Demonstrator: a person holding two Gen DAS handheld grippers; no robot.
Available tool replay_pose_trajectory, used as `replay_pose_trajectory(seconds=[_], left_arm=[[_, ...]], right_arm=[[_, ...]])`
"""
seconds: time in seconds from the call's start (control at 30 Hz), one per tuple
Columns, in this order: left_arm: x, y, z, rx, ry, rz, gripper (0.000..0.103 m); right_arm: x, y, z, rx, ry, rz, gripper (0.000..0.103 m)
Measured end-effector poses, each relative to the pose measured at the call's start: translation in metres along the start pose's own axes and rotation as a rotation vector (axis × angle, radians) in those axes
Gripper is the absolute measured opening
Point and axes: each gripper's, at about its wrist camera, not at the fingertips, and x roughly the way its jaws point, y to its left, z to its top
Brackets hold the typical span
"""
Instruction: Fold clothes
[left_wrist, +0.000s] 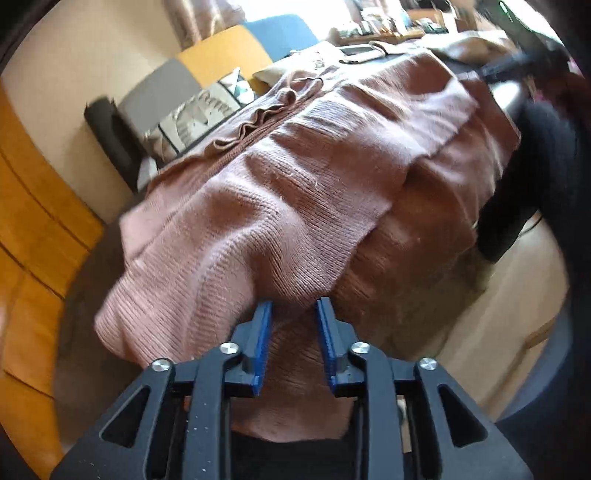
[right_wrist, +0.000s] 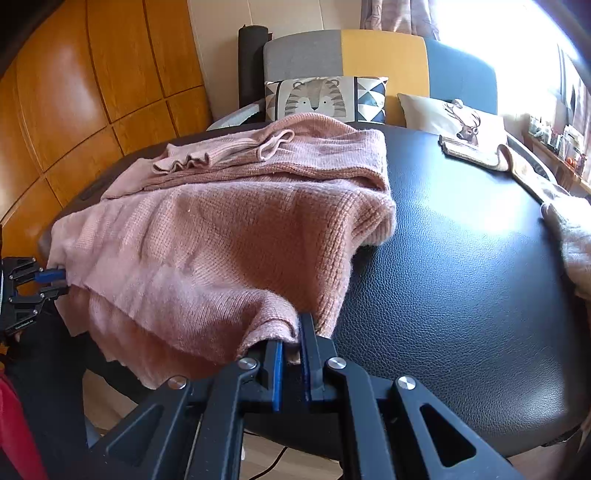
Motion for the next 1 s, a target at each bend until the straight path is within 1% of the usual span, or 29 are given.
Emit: replay_pose_trajectory(seconds=[0.03, 0.13, 0.2, 0.27, 0.3, 0.33, 0.37, 0.4, 0.5, 0.6, 0.7, 0.73, 0.77, 0.83, 0.87, 0.93, 1.0], left_arm=[[0.0, -0.001, 0.0, 0.008, -0.006, 0.016, 0.032], [-0.005, 0.002, 0.0, -0.016, -0.028, 0.035, 0.033], [0.002, 0.001, -0.003, 0.011, -0.016, 0.041, 0.033], [0.004, 0.0, -0.003, 0.023, -0.037, 0.039, 0.032], [0.003, 0.003, -0.004, 0.004, -0.036, 0.008, 0.028], [0.002, 0.006, -0.004, -0.016, -0.033, -0.03, 0.009], [0.002, 0.008, -0.003, -0.034, -0.023, -0.083, 0.005], [0.0, 0.01, -0.001, -0.044, -0.015, -0.113, 0.003], [-0.016, 0.017, -0.001, -0.059, -0.006, -0.194, 0.002], [-0.041, 0.022, -0.004, -0.066, -0.037, -0.192, 0.002], [-0.051, 0.037, -0.007, -0.098, -0.043, -0.249, 0.002], [-0.052, 0.04, -0.01, -0.101, -0.031, -0.267, 0.005], [-0.049, 0.043, -0.015, -0.101, -0.004, -0.3, 0.005], [-0.041, 0.047, -0.022, -0.098, 0.069, -0.366, 0.006], [-0.035, 0.05, -0.028, -0.104, 0.104, -0.376, 0.008], [-0.022, 0.063, -0.041, -0.176, 0.162, -0.362, 0.011], [-0.009, 0.078, -0.055, -0.26, 0.214, -0.345, 0.011]], right_arm=[[0.0, 0.0, 0.0, -0.002, -0.001, 0.0, 0.007], [0.0, 0.0, -0.001, 0.0, -0.002, 0.001, 0.007], [0.0, 0.001, -0.001, -0.001, -0.002, 0.001, 0.007], [0.001, 0.0, -0.001, 0.0, -0.002, 0.003, 0.007], [0.001, 0.0, -0.001, 0.0, -0.003, 0.004, 0.007], [0.002, 0.0, -0.001, 0.0, -0.004, 0.004, 0.007], [0.002, 0.0, -0.001, 0.0, -0.004, 0.003, 0.007], [0.001, 0.001, -0.001, 0.0, -0.004, 0.002, 0.007], [0.001, 0.0, -0.001, 0.001, -0.005, 0.001, 0.007], [0.002, 0.0, -0.001, 0.005, -0.005, 0.004, 0.007], [0.002, -0.001, -0.001, 0.008, -0.005, 0.008, 0.007], [0.002, -0.002, -0.001, 0.009, -0.005, 0.011, 0.007], [0.003, -0.002, -0.001, 0.011, -0.005, 0.012, 0.007], [0.003, -0.002, -0.001, 0.014, -0.004, 0.016, 0.007], [0.003, -0.003, -0.001, 0.015, -0.004, 0.017, 0.007], [0.004, -0.003, -0.001, 0.017, -0.004, 0.019, 0.007], [0.004, -0.003, -0.001, 0.017, -0.004, 0.019, 0.007]])
